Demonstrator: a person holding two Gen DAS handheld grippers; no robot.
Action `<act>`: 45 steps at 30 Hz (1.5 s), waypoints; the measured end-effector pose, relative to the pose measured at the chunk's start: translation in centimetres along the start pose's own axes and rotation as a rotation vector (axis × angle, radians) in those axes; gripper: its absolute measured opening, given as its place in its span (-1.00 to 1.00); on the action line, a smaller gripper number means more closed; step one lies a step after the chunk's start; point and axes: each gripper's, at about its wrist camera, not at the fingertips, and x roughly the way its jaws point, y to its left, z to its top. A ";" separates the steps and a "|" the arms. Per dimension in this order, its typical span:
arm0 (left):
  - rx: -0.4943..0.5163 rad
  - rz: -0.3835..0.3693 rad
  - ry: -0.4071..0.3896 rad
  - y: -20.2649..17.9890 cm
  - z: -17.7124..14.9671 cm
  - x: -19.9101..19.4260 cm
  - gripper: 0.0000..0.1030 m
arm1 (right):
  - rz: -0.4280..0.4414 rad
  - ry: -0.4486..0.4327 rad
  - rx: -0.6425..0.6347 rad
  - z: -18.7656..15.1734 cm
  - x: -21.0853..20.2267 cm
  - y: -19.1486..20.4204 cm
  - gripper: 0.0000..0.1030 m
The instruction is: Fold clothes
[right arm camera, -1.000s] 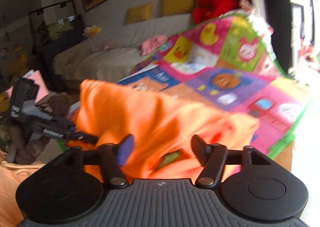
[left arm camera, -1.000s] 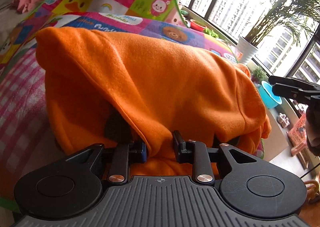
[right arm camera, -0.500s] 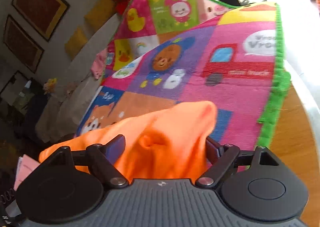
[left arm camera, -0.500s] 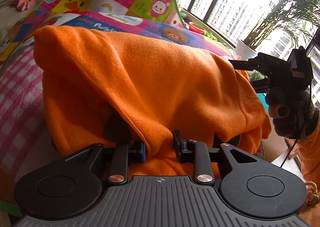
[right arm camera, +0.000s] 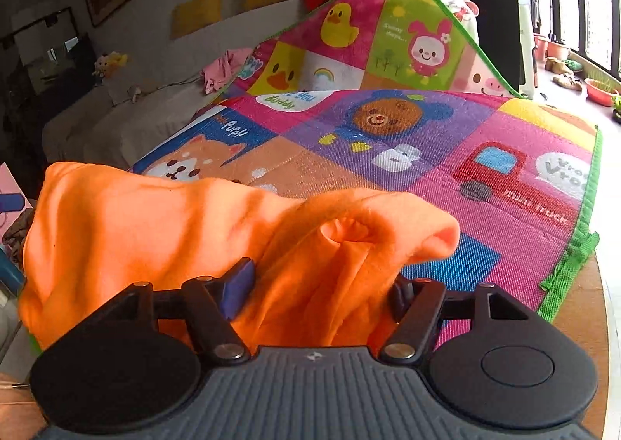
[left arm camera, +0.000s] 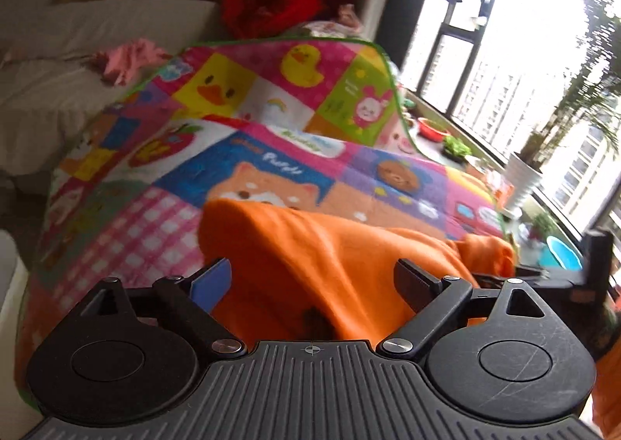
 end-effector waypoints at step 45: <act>0.171 -0.163 -0.202 -3.4 10.7 8.8 0.44 | -0.187 -0.290 -0.268 9.6 -0.9 0.4 0.36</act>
